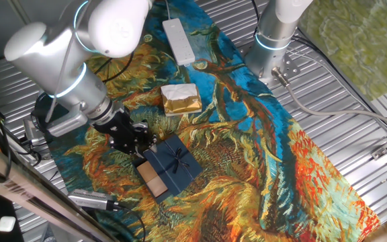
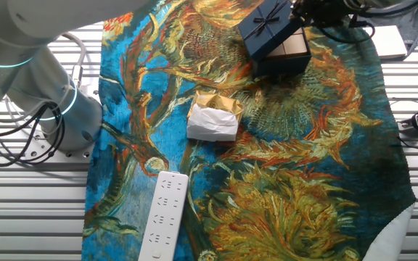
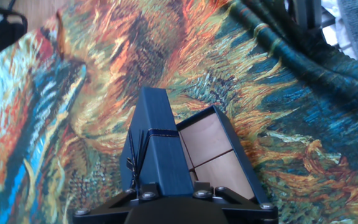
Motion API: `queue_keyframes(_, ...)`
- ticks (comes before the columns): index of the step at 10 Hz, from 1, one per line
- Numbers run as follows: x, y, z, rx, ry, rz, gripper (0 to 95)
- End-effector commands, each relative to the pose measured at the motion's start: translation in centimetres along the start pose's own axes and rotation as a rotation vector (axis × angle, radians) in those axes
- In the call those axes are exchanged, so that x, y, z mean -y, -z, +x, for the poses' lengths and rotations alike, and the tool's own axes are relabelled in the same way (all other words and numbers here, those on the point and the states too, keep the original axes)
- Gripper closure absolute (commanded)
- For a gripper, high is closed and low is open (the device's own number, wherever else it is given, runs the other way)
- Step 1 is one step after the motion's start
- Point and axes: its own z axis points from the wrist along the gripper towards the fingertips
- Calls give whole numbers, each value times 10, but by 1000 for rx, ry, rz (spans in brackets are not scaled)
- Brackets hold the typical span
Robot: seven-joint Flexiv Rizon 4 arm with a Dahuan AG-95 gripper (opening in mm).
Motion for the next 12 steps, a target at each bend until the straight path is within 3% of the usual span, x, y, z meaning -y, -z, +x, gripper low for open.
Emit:
queue_keyframes(1,2,-2,2,-15,22,-10,950)
queue_keyframes(6,3,-2,2,-12,11,-18,950)
queue_keyframes(9,4,-3,0,-11,-33,-54,950)
queue_keyframes(12,4,-4,0,9,-66,-89,950)
